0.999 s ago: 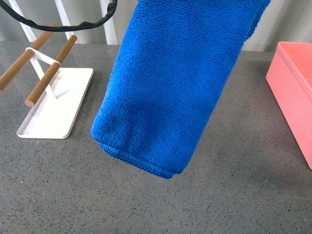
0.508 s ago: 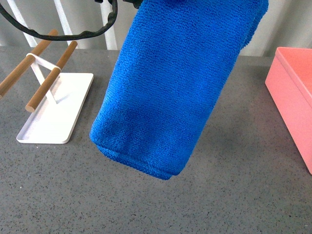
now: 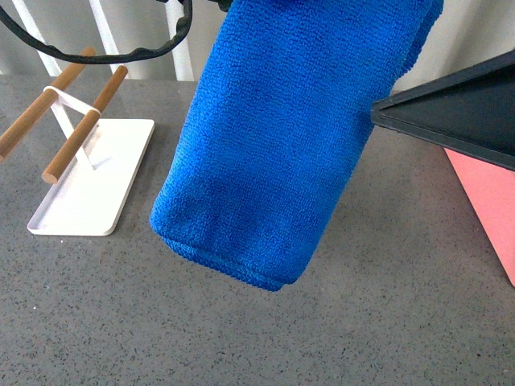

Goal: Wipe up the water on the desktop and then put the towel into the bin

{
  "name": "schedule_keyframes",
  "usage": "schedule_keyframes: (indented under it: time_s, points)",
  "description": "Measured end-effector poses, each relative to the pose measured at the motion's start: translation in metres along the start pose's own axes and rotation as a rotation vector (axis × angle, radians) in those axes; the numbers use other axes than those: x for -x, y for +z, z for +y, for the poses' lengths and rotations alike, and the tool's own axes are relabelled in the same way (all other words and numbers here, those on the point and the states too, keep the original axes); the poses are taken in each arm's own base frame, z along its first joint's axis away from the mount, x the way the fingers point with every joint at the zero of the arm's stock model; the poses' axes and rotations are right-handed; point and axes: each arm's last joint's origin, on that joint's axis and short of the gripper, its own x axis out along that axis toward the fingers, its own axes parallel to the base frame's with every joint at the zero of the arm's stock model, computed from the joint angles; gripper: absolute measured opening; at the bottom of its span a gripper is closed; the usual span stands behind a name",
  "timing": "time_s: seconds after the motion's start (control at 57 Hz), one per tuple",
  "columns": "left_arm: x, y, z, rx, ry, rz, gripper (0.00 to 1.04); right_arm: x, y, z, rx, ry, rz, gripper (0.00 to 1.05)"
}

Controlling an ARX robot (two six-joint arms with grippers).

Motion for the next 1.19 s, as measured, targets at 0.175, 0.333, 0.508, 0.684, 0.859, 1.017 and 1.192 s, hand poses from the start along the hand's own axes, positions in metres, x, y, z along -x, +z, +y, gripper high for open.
schedule_keyframes:
  time_s: [0.175, 0.333, 0.508, 0.684, 0.859, 1.017, 1.192]
  points:
    - [0.000, 0.000, 0.000, 0.000, 0.000, 0.000, 0.05, -0.018, 0.007, 0.001, 0.058, 0.094, -0.024, 0.98]
    - [0.000, 0.000, 0.000, 0.000, 0.000, 0.000, 0.05, -0.037, 0.014, 0.004, 0.095, 0.145, -0.043, 0.98]
    - [0.000, 0.000, 0.000, 0.000, 0.000, 0.000, 0.05, -0.051, 0.015, 0.002, 0.085, 0.146, -0.051, 0.85]
    - [0.000, 0.000, 0.000, 0.000, 0.001, 0.000, 0.05, -0.055, 0.021, 0.004, 0.092, 0.174, -0.103, 0.60]
    - [0.000, 0.001, 0.000, -0.001, -0.001, -0.003, 0.10, -0.053, 0.028, 0.007, 0.071, 0.195, -0.155, 0.37]
    - [0.000, 0.002, 0.000, -0.003, -0.001, -0.005, 0.43, -0.049, 0.028, 0.010, 0.032, 0.178, -0.154, 0.08]
    - [0.000, 0.002, 0.000, -0.003, -0.001, -0.005, 0.66, -0.047, 0.025, 0.011, 0.014, 0.160, -0.137, 0.04]
